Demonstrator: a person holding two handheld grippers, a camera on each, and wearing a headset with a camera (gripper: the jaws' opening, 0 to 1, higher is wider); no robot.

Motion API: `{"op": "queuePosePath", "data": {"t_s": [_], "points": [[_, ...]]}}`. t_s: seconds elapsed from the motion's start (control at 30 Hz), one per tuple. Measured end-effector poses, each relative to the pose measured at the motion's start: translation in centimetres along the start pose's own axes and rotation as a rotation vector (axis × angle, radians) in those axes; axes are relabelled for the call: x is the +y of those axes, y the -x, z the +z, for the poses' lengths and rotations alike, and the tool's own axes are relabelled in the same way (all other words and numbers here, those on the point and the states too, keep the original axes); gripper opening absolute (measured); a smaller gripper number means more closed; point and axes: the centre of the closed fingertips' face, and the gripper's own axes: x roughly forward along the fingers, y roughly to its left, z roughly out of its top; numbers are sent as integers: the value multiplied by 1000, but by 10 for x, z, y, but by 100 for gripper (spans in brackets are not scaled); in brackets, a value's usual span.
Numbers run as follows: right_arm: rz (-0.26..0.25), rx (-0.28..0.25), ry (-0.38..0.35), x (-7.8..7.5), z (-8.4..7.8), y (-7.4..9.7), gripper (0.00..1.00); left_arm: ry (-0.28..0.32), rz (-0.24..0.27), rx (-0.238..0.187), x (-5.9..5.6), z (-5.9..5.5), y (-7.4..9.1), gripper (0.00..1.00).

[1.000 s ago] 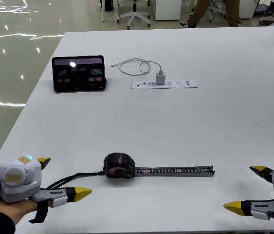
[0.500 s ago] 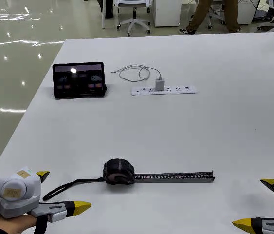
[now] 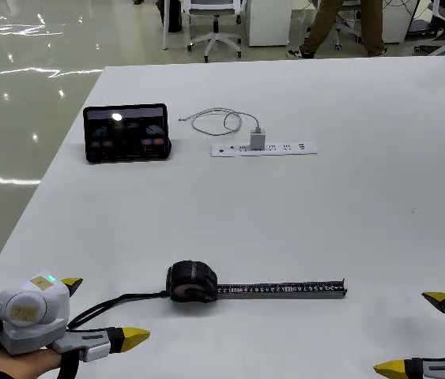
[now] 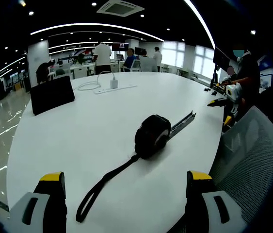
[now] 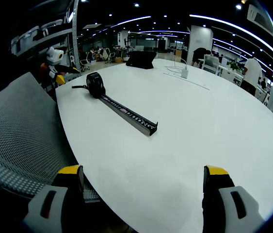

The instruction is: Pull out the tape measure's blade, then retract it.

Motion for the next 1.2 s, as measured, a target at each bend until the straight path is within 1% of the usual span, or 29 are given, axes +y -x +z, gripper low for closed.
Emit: {"op": "queuePosePath", "data": {"t_s": [0.2, 0.37, 0.43, 0.6, 0.63, 0.7, 0.8, 0.87, 0.93, 0.97, 1.0, 1.07, 1.13, 1.17, 1.2], "points": [[1, 0, 8, 0, 1, 2, 100, -12, 2, -5, -1, 4, -1, 100], [-3, -3, 8, 0, 4, 4, 100, -37, -4, -1, -6, 10, -3, 100], [0, 5, 13, 0, 2, 4, 100, -35, -8, -6, -6, 9, -5, 100], [-6, 6, 24, 0, 4, 6, 100, -35, -15, 9, -9, 7, -9, 100], [-4, 7, 26, 0, 4, 5, 100, -34, -17, 10, -10, 9, -10, 100], [-2, 12, 30, 0, 4, 6, 100, -42, -5, 21, -11, 12, -11, 100], [-2, 20, 42, -1, 5, 6, 100, -55, 0, 14, -14, 21, -14, 100], [-3, 21, 46, -1, 8, 6, 100, -51, -3, 17, -20, 28, -13, 100], [-1, 18, 40, 0, 11, 6, 100, -36, -13, 36, -24, 28, -15, 100], [3, 18, 36, 1, 13, 6, 100, -35, -14, 34, -24, 29, -16, 100], [14, 30, 37, 3, 12, 5, 100, -38, -16, 33, -25, 30, -18, 100], [20, 34, 49, 5, 14, 4, 100, -40, -17, 42, -26, 31, -20, 100], [21, 30, 62, 6, 16, 3, 100, -36, -20, 53, -24, 31, -23, 100], [20, 27, 63, 3, 17, 3, 100, -31, -19, 62, -24, 31, -24, 100], [20, 27, 62, 3, 18, 2, 100, -29, -13, 62, -23, 32, -26, 100]]}}
